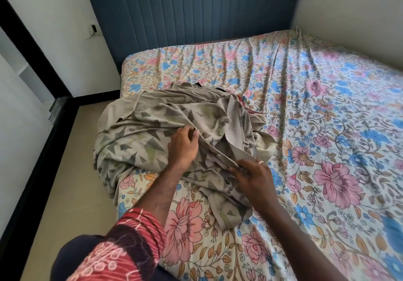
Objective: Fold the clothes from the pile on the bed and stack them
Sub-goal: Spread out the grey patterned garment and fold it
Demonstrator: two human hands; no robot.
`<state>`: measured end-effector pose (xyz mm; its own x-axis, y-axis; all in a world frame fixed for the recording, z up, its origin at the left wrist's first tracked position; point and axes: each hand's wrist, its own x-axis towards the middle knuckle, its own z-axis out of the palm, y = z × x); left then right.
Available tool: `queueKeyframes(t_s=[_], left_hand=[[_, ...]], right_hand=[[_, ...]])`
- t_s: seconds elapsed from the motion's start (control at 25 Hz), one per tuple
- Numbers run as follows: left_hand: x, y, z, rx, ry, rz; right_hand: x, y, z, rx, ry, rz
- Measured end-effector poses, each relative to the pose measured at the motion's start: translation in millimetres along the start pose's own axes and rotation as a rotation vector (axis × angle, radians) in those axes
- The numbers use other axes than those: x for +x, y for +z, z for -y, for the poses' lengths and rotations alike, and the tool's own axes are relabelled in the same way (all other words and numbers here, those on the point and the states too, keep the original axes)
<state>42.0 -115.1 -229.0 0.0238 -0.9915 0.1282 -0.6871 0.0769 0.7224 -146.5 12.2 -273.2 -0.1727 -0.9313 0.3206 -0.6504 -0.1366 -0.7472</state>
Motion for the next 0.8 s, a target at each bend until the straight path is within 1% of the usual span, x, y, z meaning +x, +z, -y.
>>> queueKeyframes(t_s=[0.08,0.12,0.16,0.24,0.28,0.32,0.36,0.4,0.56,0.64,0.68,0.72,0.8], left_hand=[[2.4,11.5,-20.8,-0.062,-0.096,-0.068],[2.3,17.2,-29.5,-0.071,-0.124,-0.038],[0.4,24.5,-33.0,-0.036,-0.126,0.033],[-10.1,36.1,-27.4,0.174,-0.056,0.171],[-15.6,39.3,-22.2,0.318,0.0,0.187],[-20.0,41.8,-15.8,0.452,0.062,0.17],[-23.8,44.1,-10.9,0.546,0.114,0.146],[-26.7,45.6,-7.0,0.585,0.147,0.129],[-31.0,42.8,3.8,0.494,0.232,0.077],[-29.8,32.2,10.4,0.382,0.321,0.077],[-31.0,22.6,11.4,0.28,0.355,0.114],[-33.4,11.0,10.9,0.16,0.352,0.176],[-43.9,-12.6,8.2,-0.022,0.291,0.293]], right_hand=[[-2.7,3.1,-8.9,-0.061,-0.022,-0.003],[-1.5,1.8,-9.7,-0.127,-0.034,-0.03],[-0.9,0.6,-10.4,-0.197,-0.033,-0.054],[-2.6,0.4,-14.4,-0.268,0.023,-0.065],[-5.6,1.4,-14.1,-0.283,0.053,-0.045],[-9.1,4.3,-14.4,-0.298,0.072,-0.019],[-12.4,7.1,-15.3,-0.319,0.073,0.007],[-15.4,9.7,-15.2,-0.333,0.06,0.028],[-18.8,9.4,-9.8,-0.283,0.024,0.071],[-17.7,2.6,-7.3,-0.299,-0.061,0.01],[-18.4,-2.8,-6.0,-0.316,-0.138,-0.036],[-18.9,-8.0,-5.3,-0.324,-0.231,-0.068],[-22.0,-16.7,-2.7,-0.282,-0.392,-0.059]])
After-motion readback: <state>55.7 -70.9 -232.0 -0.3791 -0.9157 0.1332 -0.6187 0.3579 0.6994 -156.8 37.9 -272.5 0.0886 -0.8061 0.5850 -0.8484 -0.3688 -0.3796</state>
